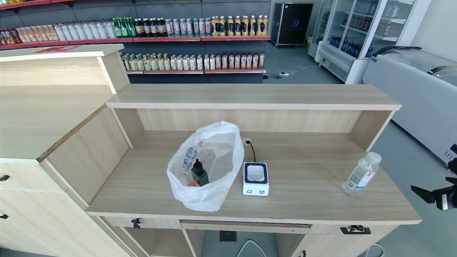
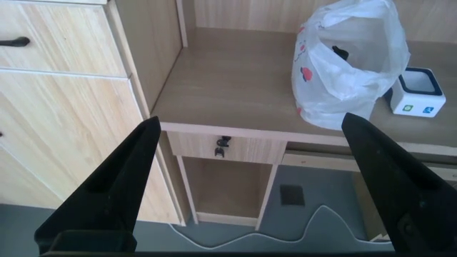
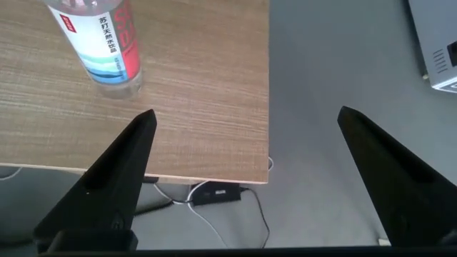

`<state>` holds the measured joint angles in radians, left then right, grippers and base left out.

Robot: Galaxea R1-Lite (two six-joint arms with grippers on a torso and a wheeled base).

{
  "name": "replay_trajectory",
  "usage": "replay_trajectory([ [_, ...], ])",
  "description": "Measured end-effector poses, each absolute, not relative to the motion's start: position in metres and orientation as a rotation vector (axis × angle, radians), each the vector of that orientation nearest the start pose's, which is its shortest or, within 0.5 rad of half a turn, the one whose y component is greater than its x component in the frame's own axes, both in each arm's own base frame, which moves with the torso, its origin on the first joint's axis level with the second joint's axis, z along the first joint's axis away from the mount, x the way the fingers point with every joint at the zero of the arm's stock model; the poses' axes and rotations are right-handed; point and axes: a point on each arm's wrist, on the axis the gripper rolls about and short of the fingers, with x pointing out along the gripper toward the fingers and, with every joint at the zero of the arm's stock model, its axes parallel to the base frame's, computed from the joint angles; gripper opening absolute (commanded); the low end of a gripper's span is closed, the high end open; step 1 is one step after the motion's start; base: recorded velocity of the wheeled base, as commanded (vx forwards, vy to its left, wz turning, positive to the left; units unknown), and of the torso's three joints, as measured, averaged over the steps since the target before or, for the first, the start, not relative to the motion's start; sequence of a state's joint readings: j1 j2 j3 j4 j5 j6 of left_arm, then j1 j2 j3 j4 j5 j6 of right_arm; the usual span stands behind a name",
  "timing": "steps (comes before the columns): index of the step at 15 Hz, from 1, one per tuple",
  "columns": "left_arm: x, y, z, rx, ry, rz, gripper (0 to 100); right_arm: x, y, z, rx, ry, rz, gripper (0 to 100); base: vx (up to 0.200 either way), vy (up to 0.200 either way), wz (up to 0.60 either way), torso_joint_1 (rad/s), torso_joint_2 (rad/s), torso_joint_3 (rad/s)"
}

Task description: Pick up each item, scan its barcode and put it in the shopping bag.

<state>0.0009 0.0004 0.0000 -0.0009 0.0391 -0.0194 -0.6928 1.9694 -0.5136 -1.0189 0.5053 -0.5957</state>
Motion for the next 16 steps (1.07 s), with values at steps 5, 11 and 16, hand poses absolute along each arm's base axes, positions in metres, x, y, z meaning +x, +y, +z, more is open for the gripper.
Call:
replay_trajectory([
  [5,-0.023,0.001,0.076,-0.019,-0.001,0.041,100,0.264,-0.181,0.055,-0.321,0.367,0.042,100,0.0,0.0,0.0,0.0,0.0,0.0],
  [11,-0.023,0.001,0.076,-0.019,0.0,0.04,100,0.302,-0.16,0.043,-0.343,0.3,0.147,100,0.0,0.0,0.0,0.0,0.0,0.0],
  [16,-0.023,0.001,0.076,-0.019,-0.001,0.04,100,0.317,-0.145,0.026,-0.326,0.301,0.205,100,0.0,0.0,0.0,0.0,0.0,0.0],
])
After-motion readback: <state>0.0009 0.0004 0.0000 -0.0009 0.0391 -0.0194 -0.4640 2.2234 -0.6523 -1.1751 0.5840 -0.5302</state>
